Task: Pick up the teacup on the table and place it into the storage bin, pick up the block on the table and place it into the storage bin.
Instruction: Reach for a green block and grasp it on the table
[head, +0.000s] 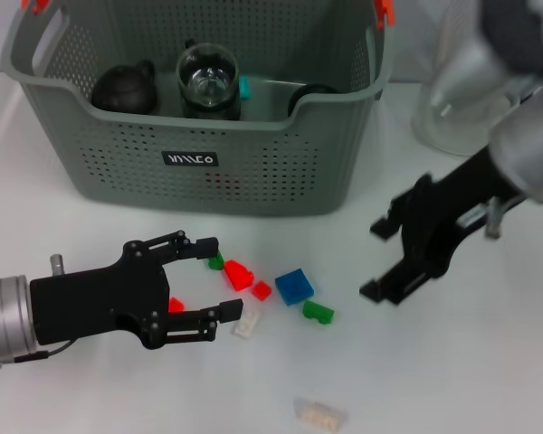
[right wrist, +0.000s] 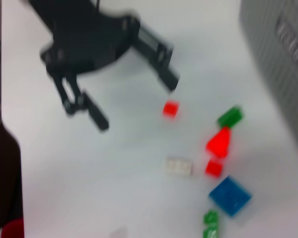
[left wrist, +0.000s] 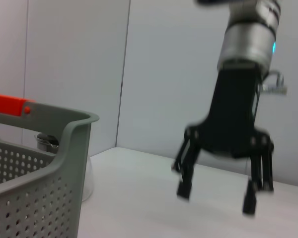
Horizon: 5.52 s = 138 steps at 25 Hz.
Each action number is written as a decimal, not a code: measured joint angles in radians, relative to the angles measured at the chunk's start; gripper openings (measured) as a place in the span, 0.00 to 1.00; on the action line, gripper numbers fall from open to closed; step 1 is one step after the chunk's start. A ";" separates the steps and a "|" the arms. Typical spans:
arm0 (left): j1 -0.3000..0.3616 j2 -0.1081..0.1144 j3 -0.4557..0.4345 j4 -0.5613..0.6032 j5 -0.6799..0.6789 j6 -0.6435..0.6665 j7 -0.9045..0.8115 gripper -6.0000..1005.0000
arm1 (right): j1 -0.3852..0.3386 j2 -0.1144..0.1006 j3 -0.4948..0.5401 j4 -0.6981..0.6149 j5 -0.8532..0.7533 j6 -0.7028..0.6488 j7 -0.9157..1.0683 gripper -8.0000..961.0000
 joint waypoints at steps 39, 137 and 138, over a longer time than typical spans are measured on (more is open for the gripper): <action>-0.006 0.000 0.000 -0.005 -0.007 -0.017 0.006 0.84 | 0.180 0.013 -0.557 0.488 0.056 0.530 0.267 0.55; 0.005 -0.002 -0.009 -0.006 -0.005 -0.009 0.006 0.84 | 0.149 0.014 -0.585 0.495 0.067 0.597 0.282 0.37; 0.005 -0.002 -0.009 -0.006 -0.005 -0.009 0.006 0.84 | 0.149 0.014 -0.585 0.496 0.067 0.597 0.282 0.37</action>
